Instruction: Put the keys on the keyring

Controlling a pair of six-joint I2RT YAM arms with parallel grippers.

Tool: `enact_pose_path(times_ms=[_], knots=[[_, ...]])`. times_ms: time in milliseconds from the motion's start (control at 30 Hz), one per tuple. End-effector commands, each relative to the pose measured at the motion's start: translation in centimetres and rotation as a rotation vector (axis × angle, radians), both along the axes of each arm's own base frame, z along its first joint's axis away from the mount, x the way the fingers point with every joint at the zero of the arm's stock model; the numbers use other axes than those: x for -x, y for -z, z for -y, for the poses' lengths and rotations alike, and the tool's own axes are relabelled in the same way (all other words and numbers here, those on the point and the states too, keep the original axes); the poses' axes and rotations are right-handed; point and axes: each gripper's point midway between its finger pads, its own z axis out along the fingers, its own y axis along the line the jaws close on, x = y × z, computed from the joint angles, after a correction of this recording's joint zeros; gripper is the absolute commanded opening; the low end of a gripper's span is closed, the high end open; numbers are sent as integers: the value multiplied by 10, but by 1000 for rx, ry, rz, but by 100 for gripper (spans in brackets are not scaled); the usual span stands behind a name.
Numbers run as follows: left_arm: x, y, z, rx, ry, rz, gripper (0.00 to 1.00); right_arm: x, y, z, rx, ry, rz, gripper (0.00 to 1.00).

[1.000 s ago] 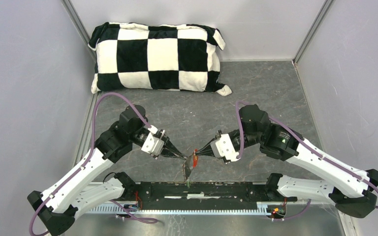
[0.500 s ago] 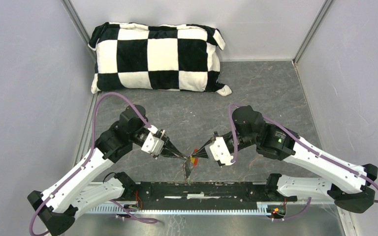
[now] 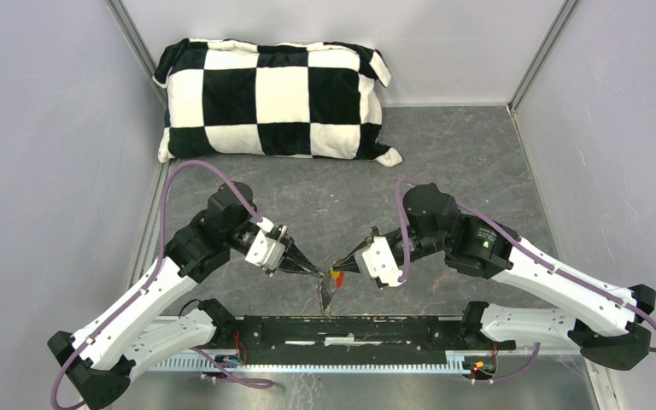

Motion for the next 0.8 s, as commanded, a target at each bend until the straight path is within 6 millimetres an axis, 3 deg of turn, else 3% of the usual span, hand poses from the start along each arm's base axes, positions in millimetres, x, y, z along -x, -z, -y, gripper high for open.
enact_pose_path(times_ms=[0,767], knots=[[-1,-9,3,38,8,48,2,5,-33,-1,-88,-26,45,0],[-6,-10,5,32,-7,47,2,11,-25,0,-70,-50,46,0]])
